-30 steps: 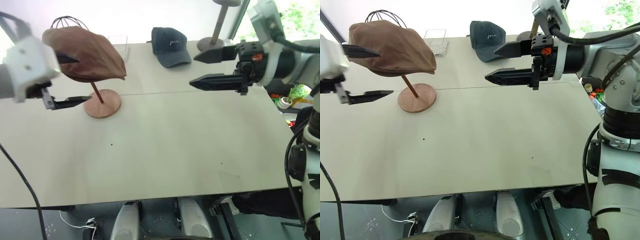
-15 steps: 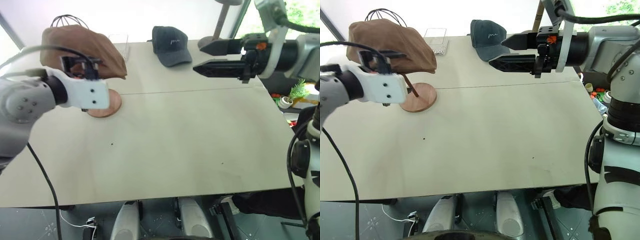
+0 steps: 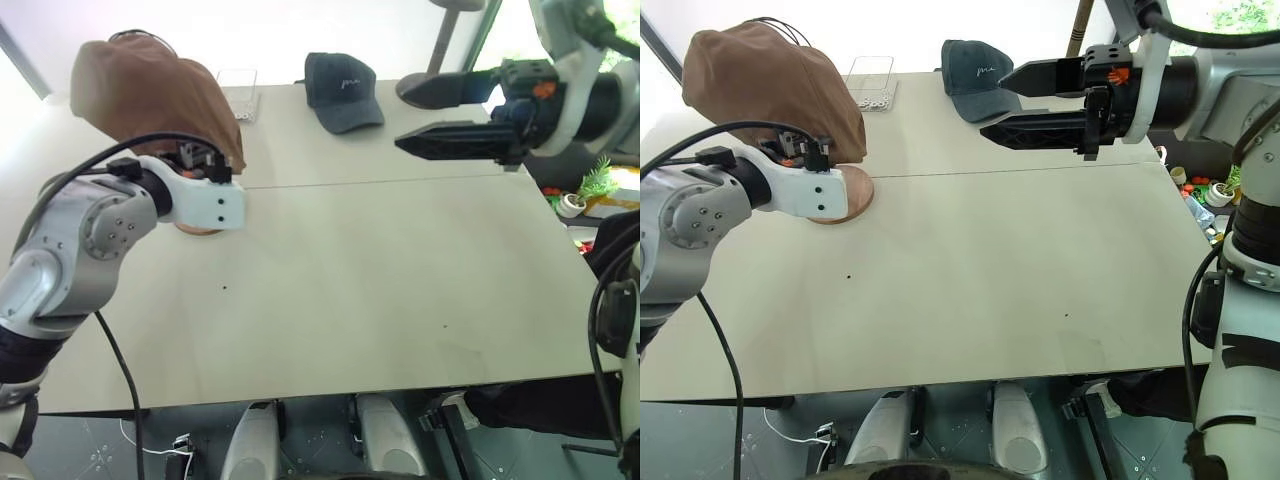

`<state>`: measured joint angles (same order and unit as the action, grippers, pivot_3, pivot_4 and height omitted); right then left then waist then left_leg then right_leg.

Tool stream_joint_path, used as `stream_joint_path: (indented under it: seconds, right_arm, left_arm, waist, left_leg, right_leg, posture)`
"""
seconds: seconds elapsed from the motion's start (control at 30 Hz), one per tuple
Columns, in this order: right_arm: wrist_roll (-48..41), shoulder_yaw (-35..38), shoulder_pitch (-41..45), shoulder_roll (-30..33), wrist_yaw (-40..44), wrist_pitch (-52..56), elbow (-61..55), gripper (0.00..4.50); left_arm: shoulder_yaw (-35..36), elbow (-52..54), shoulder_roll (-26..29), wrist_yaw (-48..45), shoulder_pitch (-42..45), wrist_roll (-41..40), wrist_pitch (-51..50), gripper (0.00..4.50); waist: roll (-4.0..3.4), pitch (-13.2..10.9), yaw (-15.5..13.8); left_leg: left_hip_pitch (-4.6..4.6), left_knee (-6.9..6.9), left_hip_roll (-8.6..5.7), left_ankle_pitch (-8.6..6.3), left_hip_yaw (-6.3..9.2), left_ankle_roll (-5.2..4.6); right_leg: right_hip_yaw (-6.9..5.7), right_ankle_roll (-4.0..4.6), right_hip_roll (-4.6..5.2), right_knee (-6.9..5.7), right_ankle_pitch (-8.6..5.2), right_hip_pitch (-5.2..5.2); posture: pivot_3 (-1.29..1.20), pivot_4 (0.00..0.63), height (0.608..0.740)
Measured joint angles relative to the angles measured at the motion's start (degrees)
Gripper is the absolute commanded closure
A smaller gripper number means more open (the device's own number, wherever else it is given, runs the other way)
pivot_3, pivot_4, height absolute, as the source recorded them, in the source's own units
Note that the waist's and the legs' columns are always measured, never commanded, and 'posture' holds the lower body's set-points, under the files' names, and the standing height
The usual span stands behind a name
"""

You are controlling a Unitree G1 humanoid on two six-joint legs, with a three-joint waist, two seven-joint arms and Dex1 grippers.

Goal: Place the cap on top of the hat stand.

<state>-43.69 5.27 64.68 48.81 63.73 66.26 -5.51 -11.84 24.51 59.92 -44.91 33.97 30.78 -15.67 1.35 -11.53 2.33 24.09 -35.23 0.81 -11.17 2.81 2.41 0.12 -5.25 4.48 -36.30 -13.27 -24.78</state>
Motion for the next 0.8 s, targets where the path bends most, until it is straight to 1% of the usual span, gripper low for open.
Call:
stream_joint_path:
  seconds: [0.03,0.23,0.43,0.6,0.8]
  right_arm:
    - [0.0,0.0,0.0,0.0,-0.2,-0.2,0.0,0.00]
    - [-0.1,0.0,0.0,0.0,-0.8,-0.8,0.0,0.00]
    - [-0.4,0.0,-0.3,-0.1,-1.5,-1.0,0.0,0.00]
    - [-0.3,-0.4,-0.4,-0.1,-1.4,-2.0,0.4,0.00]
    - [0.3,-1.3,-0.7,-0.1,-0.8,-3.4,1.4,0.00]
  left_arm:
    - [0.4,-0.4,-0.1,0.0,0.2,0.0,0.2,4.48]
    - [2.0,-2.0,-0.8,0.5,0.3,1.1,1.5,4.48]
    - [4.7,-3.2,-3.2,5.5,3.0,1.2,4.6,4.48]
    - [7.5,-5.4,-3.8,10.4,4.4,0.1,11.9,4.48]
    - [14.1,-8.4,-3.7,14.8,4.1,-5.6,22.0,4.48]
  waist:
    - [0.00,0.0,0.0]
    - [0.00,0.0,0.0]
    - [0.00,0.0,-0.1]
    - [0.00,0.0,0.0]
    - [0.00,0.0,0.0]
  left_leg:
    - [0.00,0.00,0.00,0.00,0.00,0.00]
    - [0.00,0.00,0.00,0.00,0.01,0.00]
    - [0.02,-0.03,0.00,0.00,0.02,0.00]
    - [0.02,-0.03,0.00,0.00,0.02,0.00]
    - [0.01,-0.05,0.00,0.00,0.02,0.00]
  right_leg:
    - [0.00,0.00,0.00,0.00,0.00,0.00]
    - [0.00,-0.01,0.00,-0.01,0.01,0.00]
    - [0.00,-0.04,0.00,-0.02,0.03,0.00]
    - [0.00,-0.17,0.00,-0.02,0.10,0.00]
    - [0.00,-0.18,0.00,-0.04,0.12,0.00]
  posture:
    - [0.00,0.150,0.740]
    - [0.00,0.150,0.740]
    - [0.00,0.150,0.740]
    - [0.00,0.150,0.740]
    - [0.00,0.150,0.740]
